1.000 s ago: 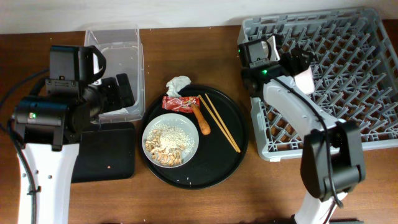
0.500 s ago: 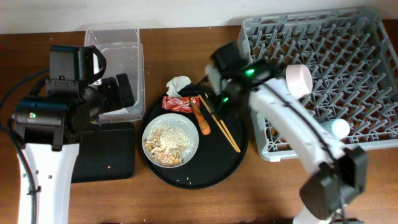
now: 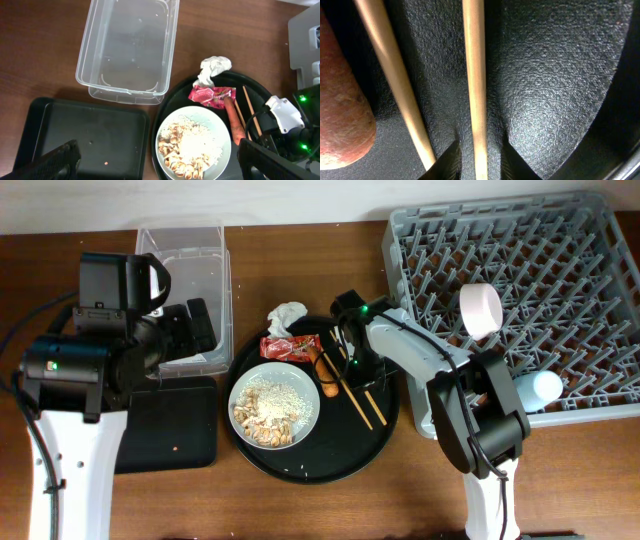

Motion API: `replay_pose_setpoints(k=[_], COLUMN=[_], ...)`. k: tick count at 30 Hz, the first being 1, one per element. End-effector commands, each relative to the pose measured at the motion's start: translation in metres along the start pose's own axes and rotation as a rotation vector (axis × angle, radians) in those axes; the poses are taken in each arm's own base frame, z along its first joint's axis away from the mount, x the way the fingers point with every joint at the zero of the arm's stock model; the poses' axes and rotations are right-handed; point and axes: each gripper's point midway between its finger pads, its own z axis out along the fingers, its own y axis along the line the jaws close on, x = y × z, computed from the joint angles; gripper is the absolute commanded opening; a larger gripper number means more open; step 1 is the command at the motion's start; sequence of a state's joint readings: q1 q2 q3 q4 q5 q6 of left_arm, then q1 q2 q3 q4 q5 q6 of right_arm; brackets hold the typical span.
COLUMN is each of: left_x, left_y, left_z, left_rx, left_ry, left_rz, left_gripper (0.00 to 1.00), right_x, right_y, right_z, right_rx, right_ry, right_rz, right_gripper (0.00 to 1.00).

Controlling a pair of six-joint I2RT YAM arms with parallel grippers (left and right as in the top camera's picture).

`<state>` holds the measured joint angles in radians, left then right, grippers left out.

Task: Sort waste into correct bins and load items into the dishwasher rack
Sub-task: 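Grasp one chopstick with the right gripper and place it in the rack, then grasp the second chopstick with the right gripper and place it in the rack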

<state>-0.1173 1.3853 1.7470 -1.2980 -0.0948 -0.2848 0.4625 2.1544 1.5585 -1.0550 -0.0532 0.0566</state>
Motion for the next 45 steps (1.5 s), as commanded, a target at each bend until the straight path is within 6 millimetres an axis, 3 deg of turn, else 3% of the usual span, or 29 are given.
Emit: replay_pose_setpoints(k=[1,2,4,6,9,10,12,13,15,18,22,23,24,29,31,34,37,40,43,45], left_x=[-0.003,-0.003,-0.003,-0.003,-0.003,-0.003,-0.003,-0.003,-0.003,-0.003,-0.003,-0.003,-0.003,-0.003,-0.003,-0.003,-0.003,-0.003,-0.003,-0.003], left_y=[0.003,0.003,0.003,0.003,0.003,0.003,0.003,0.003,0.003,0.003,0.003,0.003,0.003,0.003,0.003,0.003,0.003,0.003,0.003,0.003], left_z=[-0.005,-0.005,-0.005,-0.005,-0.005,-0.005,-0.005,-0.005,-0.005,-0.005,-0.005,-0.005,-0.005,-0.005,-0.005,-0.005,-0.005,-0.005,-0.005,-0.005], left_rx=[-0.007,-0.007,-0.007,-0.007,-0.007,-0.007,-0.007,-0.007,-0.007,-0.007,-0.007,-0.007,-0.007,-0.007,-0.007,-0.007,-0.007,-0.007,-0.007,-0.007], left_ry=[-0.021,-0.021,-0.021,-0.021,-0.021,-0.021,-0.021,-0.021,-0.021,-0.021,-0.021,-0.021,-0.021,-0.021,-0.021,-0.021,-0.021,-0.021,-0.021,-0.021], left_rz=[-0.008,-0.008,-0.008,-0.008,-0.008,-0.008,-0.008,-0.008,-0.008,-0.008,-0.008,-0.008,-0.008,-0.008,-0.008,-0.008,-0.008,-0.008,-0.008,-0.008], left_gripper=[0.99,0.99,0.99,0.99,0.99,0.99,0.99,0.99,0.99,0.99,0.99,0.99,0.99,0.99,0.99,0.99,0.99,0.99,0.99,0.99], right_x=[0.005,0.003,-0.002,-0.012,-0.027,-0.034,-0.040,-0.040,-0.036,-0.031,-0.024,-0.021,-0.021,-0.029,-0.028,-0.024,-0.014,0.007,0.020,0.023], right_y=[-0.001,-0.003,-0.003,0.000,0.000,-0.009,-0.026,-0.045,-0.087,-0.131,-0.153,-0.156,-0.149,-0.077,-0.044,-0.001,0.032,0.033,0.030,0.029], right_z=[0.023,0.022,0.007,-0.027,-0.094,-0.127,-0.151,-0.158,-0.159,-0.162,-0.138,-0.127,-0.125,-0.169,-0.162,-0.129,-0.062,-0.021,0.005,0.014], right_rx=[0.001,0.014,0.019,0.016,0.007,0.004,0.006,0.025,0.045,0.051,0.089,0.112,0.092,-0.024,-0.032,-0.038,-0.032,-0.024,-0.024,-0.024], right_ry=[0.053,0.046,0.039,-0.008,-0.125,-0.199,-0.262,-0.283,-0.284,-0.301,-0.237,-0.211,-0.202,-0.309,-0.278,-0.204,-0.115,-0.051,-0.029,-0.030], right_rz=[-0.025,-0.026,-0.025,-0.016,0.034,0.067,0.119,0.159,0.252,0.352,0.359,0.359,0.311,0.154,0.085,0.031,0.008,-0.002,0.001,-0.003], right_gripper=[0.10,0.04,0.04,0.04,0.04,0.04,0.04,0.04,0.04,0.04,0.04,0.10,0.24,0.33,0.35,0.35,0.36,0.36,0.36,0.29])
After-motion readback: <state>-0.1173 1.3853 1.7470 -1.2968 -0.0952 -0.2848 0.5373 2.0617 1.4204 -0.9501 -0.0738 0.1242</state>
